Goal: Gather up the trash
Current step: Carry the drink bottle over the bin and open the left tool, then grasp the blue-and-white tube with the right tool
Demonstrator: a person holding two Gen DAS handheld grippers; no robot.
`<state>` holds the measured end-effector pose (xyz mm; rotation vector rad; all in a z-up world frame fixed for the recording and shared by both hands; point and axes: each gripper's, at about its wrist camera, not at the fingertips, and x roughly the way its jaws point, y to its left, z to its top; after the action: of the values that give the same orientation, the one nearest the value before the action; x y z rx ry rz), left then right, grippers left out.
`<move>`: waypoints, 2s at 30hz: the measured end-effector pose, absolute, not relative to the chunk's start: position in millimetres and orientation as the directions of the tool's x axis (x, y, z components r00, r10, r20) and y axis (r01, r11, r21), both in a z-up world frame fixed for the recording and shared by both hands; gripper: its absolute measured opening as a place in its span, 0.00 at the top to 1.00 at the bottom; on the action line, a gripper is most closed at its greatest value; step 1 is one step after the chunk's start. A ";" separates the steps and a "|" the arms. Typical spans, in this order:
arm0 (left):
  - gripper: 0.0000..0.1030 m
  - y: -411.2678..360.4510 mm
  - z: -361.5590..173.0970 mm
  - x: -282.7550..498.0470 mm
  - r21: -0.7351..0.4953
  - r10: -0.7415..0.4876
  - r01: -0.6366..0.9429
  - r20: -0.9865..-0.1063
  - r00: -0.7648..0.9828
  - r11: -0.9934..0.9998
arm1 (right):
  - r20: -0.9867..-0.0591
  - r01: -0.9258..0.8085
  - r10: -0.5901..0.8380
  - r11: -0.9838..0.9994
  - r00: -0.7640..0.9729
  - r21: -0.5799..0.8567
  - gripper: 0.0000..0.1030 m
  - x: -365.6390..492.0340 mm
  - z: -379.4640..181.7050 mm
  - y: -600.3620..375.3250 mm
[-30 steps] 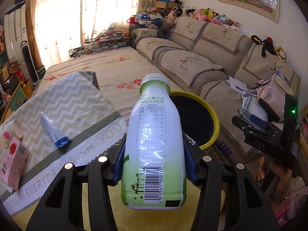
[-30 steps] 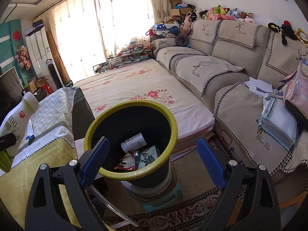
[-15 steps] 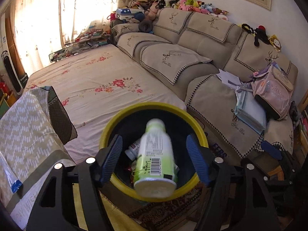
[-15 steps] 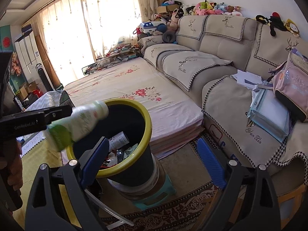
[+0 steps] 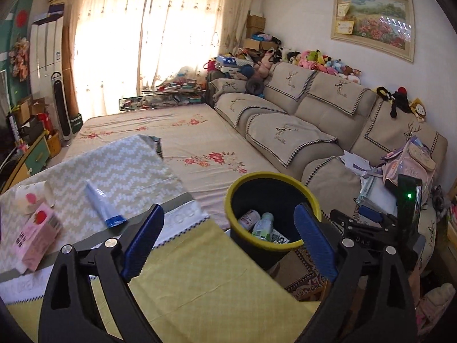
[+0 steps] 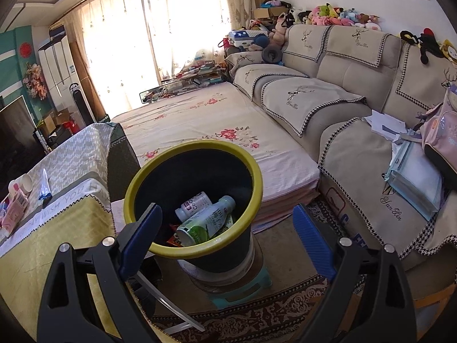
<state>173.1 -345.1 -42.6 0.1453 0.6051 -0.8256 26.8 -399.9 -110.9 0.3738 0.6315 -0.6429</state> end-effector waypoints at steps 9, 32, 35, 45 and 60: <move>0.07 -181.4 -41.7 160.1 -0.110 -0.458 0.477 -0.525 0.717 0.872 | -0.665 0.480 -0.273 0.865 0.695 0.146 0.14 79.7 -108.6 -336.4; 0.05 -15.2 -80.6 157.0 -0.171 -0.248 0.182 -0.561 0.790 0.968 | -0.729 0.040 0.030 0.996 0.684 0.079 0.14 274.7 -101.2 -181.1; 0.05 -11.8 -87.4 161.7 -0.197 -0.256 0.173 -0.572 0.779 0.965 | -0.756 0.039 0.035 0.996 0.654 0.079 0.19 301.1 -108.3 -188.1; 0.05 -20.1 -94.4 168.4 -0.202 -0.270 0.184 -0.586 0.764 0.962 | -0.814 0.030 0.042 0.997 0.580 0.072 0.46 347.6 -132.5 -189.9; 0.05 -28.9 -96.5 167.1 -0.199 -0.282 0.202 -0.594 0.753 0.959 | -0.809 0.047 0.046 0.995 0.586 0.091 0.71 329.6 -136.1 -190.1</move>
<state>167.1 -28.9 -96.5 -0.1253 0.6676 -0.2650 329.6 -190.1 -136.1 0.1063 0.9456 -0.0004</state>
